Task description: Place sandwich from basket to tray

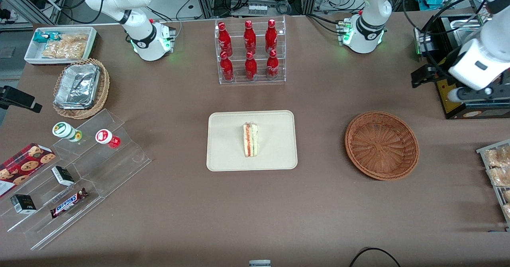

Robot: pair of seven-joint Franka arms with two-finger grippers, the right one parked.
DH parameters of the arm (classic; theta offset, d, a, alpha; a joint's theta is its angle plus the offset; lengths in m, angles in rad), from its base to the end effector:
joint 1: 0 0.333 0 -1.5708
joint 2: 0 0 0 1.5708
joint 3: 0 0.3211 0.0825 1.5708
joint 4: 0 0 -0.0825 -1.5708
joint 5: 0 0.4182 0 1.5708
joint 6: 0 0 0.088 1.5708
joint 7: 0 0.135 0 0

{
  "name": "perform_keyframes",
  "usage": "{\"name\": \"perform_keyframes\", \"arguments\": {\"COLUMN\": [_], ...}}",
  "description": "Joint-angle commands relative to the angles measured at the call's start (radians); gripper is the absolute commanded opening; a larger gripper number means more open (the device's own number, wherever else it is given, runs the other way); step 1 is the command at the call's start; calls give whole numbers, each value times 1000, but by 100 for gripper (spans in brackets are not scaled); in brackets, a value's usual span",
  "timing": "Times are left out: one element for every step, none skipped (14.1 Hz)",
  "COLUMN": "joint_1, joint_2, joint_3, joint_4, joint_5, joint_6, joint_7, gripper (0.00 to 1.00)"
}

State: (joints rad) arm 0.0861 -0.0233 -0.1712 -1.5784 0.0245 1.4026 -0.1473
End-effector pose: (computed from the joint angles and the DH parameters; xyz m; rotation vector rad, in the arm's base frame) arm 0.5566 -0.0449 0.5981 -3.0856 -0.1000 0.2297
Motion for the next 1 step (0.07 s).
{"name": "perform_keyframes", "arguments": {"joint_1": [20], "joint_2": [-24], "joint_3": [-18], "joint_4": [-2], "joint_5": [45], "joint_6": [4], "joint_7": [5], "gripper": [100]}}
